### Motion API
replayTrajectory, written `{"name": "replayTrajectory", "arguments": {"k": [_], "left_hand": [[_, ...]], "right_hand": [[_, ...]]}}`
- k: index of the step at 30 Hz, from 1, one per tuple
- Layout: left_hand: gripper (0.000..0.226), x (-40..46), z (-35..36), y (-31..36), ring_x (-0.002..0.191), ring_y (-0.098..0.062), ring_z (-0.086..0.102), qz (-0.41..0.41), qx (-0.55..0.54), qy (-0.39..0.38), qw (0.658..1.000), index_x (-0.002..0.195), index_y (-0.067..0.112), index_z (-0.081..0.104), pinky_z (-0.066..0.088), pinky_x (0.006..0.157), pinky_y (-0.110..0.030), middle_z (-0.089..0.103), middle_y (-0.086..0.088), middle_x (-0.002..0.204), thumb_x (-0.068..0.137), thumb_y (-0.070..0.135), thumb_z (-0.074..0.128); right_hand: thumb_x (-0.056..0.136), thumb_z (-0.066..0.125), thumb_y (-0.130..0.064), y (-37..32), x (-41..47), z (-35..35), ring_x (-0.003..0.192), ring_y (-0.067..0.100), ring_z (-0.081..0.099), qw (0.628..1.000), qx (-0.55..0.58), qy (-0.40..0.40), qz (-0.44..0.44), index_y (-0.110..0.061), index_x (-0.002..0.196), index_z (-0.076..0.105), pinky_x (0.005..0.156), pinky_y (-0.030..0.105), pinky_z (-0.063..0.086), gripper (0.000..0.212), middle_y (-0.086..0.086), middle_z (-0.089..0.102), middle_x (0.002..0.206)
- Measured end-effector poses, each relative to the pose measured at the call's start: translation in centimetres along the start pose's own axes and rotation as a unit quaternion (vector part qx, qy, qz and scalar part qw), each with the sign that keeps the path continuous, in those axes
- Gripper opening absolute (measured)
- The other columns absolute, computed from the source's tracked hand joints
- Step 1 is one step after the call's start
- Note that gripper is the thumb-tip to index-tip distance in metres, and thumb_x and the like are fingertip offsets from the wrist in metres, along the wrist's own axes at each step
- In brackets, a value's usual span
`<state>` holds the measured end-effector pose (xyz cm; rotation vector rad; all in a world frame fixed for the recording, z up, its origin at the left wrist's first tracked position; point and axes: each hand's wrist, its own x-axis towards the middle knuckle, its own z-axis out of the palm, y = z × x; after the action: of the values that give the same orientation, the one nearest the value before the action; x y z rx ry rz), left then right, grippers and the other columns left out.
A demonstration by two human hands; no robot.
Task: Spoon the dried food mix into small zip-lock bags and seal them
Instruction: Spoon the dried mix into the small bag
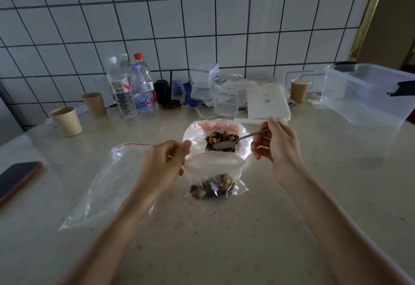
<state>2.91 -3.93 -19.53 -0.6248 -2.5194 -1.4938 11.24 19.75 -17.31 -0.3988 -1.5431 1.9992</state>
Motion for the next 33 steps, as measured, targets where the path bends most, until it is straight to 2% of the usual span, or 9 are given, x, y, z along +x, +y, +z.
{"name": "replayTrajectory", "arguments": {"k": [5, 9, 13, 16, 19, 20, 22, 27, 33], "left_hand": [[0.027, 1.7, -0.2, -0.6, 0.076, -0.014, 0.070, -0.054, 0.010, 0.053, 0.997, 0.093, 0.021, 0.063, 0.049, 0.067, -0.032, 0.069, 0.007, 0.085, 0.091, 0.046, 0.073], [0.044, 3.1, 0.3, 0.0, 0.080, -0.003, 0.061, -0.047, 0.037, 0.071, 0.996, 0.106, 0.022, 0.056, 0.043, 0.068, -0.025, 0.062, 0.011, 0.102, 0.084, 0.052, 0.080], [0.071, 4.7, 1.7, 0.9, 0.097, -0.015, 0.063, -0.087, 0.066, 0.021, 0.994, 0.126, 0.017, 0.056, 0.050, 0.084, -0.034, 0.062, 0.006, 0.113, 0.076, 0.059, 0.083], [0.065, 5.0, 2.5, 0.5, 0.099, -0.020, 0.067, -0.098, 0.068, -0.052, 0.992, 0.119, 0.015, 0.064, 0.057, 0.088, -0.041, 0.070, 0.001, 0.110, 0.073, 0.053, 0.089], [0.022, 5.2, 2.9, -0.5, 0.080, -0.015, 0.064, -0.080, 0.099, -0.084, 0.988, 0.094, 0.015, 0.071, 0.050, 0.066, -0.024, 0.075, -0.006, 0.095, 0.088, 0.034, 0.081], [0.018, 5.3, 3.0, -0.7, 0.073, -0.013, 0.061, -0.075, 0.114, -0.087, 0.987, 0.082, 0.018, 0.068, 0.043, 0.059, -0.020, 0.073, -0.005, 0.087, 0.092, 0.030, 0.076], [0.027, 5.4, 3.1, -0.9, 0.070, -0.016, 0.059, -0.076, 0.127, -0.090, 0.985, 0.070, 0.020, 0.064, 0.038, 0.054, -0.022, 0.067, 0.001, 0.073, 0.095, 0.026, 0.071], [0.022, 5.2, 3.2, -0.9, 0.080, -0.024, 0.064, -0.067, 0.140, -0.096, 0.983, 0.084, 0.008, 0.074, 0.048, 0.071, -0.036, 0.073, -0.007, 0.083, 0.095, 0.026, 0.070], [0.021, 4.8, 2.9, -0.4, 0.093, -0.027, 0.070, -0.069, 0.101, -0.111, 0.986, 0.097, 0.013, 0.077, 0.057, 0.088, -0.046, 0.077, -0.007, 0.094, 0.093, 0.033, 0.073]], "right_hand": [[0.110, 0.043, -0.025, 0.9, 0.6, -0.3, 0.050, 0.023, 0.062, 0.998, -0.027, 0.009, 0.057, -0.008, 0.091, 0.060, 0.041, 0.031, 0.045, 0.031, 0.009, 0.065, 0.065], [0.108, 0.047, -0.021, 1.5, 0.6, -0.2, 0.052, 0.022, 0.065, 0.994, -0.074, -0.024, 0.079, -0.005, 0.097, 0.062, 0.042, 0.032, 0.048, 0.025, 0.008, 0.069, 0.066], [0.108, 0.049, -0.020, 1.8, 0.5, 0.1, 0.053, 0.021, 0.065, 0.991, -0.100, -0.058, 0.072, -0.001, 0.096, 0.063, 0.044, 0.034, 0.051, 0.026, 0.012, 0.073, 0.070], [0.108, 0.051, -0.017, 2.1, 0.4, 0.1, 0.055, 0.022, 0.069, 0.990, -0.117, -0.052, 0.062, 0.002, 0.093, 0.064, 0.046, 0.035, 0.055, 0.028, 0.016, 0.075, 0.073], [0.107, 0.053, -0.014, 2.4, 0.5, 0.1, 0.057, 0.025, 0.072, 0.992, -0.114, -0.034, 0.052, 0.004, 0.092, 0.065, 0.046, 0.034, 0.056, 0.027, 0.021, 0.076, 0.077], [0.107, 0.053, -0.014, 2.5, 0.7, 0.1, 0.057, 0.026, 0.072, 0.992, -0.111, -0.028, 0.047, 0.004, 0.091, 0.065, 0.045, 0.033, 0.056, 0.027, 0.021, 0.076, 0.076], [0.107, 0.053, -0.013, 2.6, 0.9, 0.3, 0.057, 0.026, 0.073, 0.993, -0.109, -0.018, 0.032, 0.003, 0.086, 0.065, 0.043, 0.030, 0.054, 0.030, 0.020, 0.076, 0.073], [0.107, 0.053, -0.015, 3.3, 1.1, 0.8, 0.060, 0.024, 0.076, 0.992, -0.130, -0.007, 0.001, -0.002, 0.084, 0.068, 0.044, 0.023, 0.052, 0.030, 0.014, 0.077, 0.073], [0.105, 0.058, -0.020, 3.5, 1.0, 1.1, 0.062, 0.019, 0.076, 0.980, -0.189, -0.019, -0.058, -0.008, 0.086, 0.071, 0.047, 0.020, 0.052, 0.026, 0.007, 0.079, 0.076]]}}
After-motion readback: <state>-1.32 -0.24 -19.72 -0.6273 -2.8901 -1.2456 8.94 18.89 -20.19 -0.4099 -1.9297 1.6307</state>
